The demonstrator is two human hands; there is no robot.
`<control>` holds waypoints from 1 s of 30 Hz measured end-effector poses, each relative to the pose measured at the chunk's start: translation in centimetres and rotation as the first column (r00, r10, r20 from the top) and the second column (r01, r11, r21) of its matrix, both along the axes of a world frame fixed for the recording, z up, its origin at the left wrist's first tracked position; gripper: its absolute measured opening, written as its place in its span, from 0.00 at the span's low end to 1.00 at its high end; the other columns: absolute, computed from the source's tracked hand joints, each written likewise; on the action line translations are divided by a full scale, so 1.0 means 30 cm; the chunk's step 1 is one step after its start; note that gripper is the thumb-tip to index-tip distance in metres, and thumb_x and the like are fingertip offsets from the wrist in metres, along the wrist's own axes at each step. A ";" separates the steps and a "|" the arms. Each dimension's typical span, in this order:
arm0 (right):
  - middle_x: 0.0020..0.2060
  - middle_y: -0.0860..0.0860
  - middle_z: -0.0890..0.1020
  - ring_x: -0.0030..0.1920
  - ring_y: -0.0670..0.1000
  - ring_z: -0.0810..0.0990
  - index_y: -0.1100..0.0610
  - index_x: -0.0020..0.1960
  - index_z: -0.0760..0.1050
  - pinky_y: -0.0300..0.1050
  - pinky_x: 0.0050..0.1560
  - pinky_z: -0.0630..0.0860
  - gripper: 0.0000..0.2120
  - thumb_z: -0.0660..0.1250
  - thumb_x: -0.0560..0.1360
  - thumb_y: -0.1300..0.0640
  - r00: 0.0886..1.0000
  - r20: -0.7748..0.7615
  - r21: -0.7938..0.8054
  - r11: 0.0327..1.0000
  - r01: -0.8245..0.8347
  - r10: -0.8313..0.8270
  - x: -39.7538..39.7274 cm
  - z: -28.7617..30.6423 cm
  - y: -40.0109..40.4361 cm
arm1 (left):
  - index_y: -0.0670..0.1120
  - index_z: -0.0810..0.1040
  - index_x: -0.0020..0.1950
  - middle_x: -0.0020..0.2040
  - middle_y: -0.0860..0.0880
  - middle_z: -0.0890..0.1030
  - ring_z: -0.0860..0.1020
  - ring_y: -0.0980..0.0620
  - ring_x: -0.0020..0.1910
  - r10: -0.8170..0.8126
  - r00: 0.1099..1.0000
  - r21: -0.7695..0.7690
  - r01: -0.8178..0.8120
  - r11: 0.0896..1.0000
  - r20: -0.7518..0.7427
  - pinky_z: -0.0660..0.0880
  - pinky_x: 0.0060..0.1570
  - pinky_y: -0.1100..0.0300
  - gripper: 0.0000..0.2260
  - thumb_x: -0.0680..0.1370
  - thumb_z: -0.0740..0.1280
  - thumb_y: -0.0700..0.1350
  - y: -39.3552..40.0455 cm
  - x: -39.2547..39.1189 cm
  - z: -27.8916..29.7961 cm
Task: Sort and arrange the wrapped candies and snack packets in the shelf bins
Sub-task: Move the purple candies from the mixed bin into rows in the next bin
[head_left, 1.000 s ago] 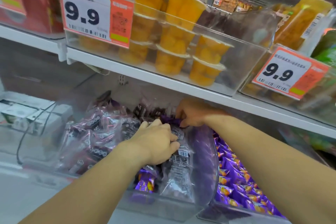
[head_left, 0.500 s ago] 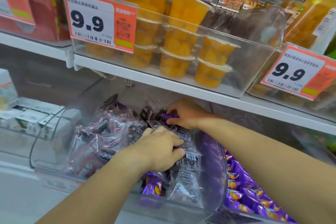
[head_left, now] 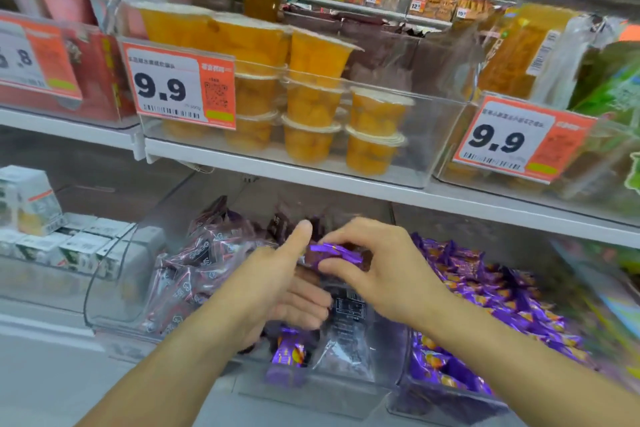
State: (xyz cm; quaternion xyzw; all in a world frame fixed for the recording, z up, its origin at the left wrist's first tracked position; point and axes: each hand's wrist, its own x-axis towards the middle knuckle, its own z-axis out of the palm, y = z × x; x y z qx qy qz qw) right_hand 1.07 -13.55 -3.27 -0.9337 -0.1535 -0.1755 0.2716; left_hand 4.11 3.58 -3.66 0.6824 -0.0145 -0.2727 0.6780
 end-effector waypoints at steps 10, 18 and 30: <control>0.45 0.48 0.87 0.46 0.49 0.86 0.55 0.50 0.82 0.40 0.45 0.82 0.14 0.77 0.67 0.67 0.971 -0.228 0.666 0.717 0.206 -0.068 -0.290 0.025 -0.132 | 0.35 0.77 0.59 0.49 0.35 0.84 0.85 0.38 0.46 -0.183 0.978 -0.170 0.198 0.965 0.100 0.83 0.44 0.54 0.15 0.76 0.67 0.43 -0.003 -0.088 0.021; 0.45 0.60 0.86 0.41 0.59 0.86 0.60 0.54 0.79 0.46 0.43 0.83 0.19 0.74 0.64 0.58 0.941 -0.328 0.925 0.229 0.302 0.083 -0.362 -0.004 -0.180 | 0.36 0.82 0.55 0.50 0.38 0.85 0.84 0.44 0.46 -0.184 0.978 -0.197 0.200 0.960 0.098 0.82 0.46 0.52 0.14 0.70 0.71 0.40 -0.133 -0.126 0.010; 0.36 0.57 0.82 0.36 0.58 0.84 0.63 0.52 0.76 0.45 0.33 0.81 0.17 0.73 0.64 0.67 0.897 -0.405 0.912 0.016 0.409 0.178 -0.371 0.017 -0.303 | 0.39 0.82 0.53 0.43 0.37 0.85 0.83 0.44 0.37 -0.083 0.974 -0.108 0.107 0.988 0.210 0.80 0.35 0.58 0.17 0.69 0.71 0.48 -0.262 -0.159 0.017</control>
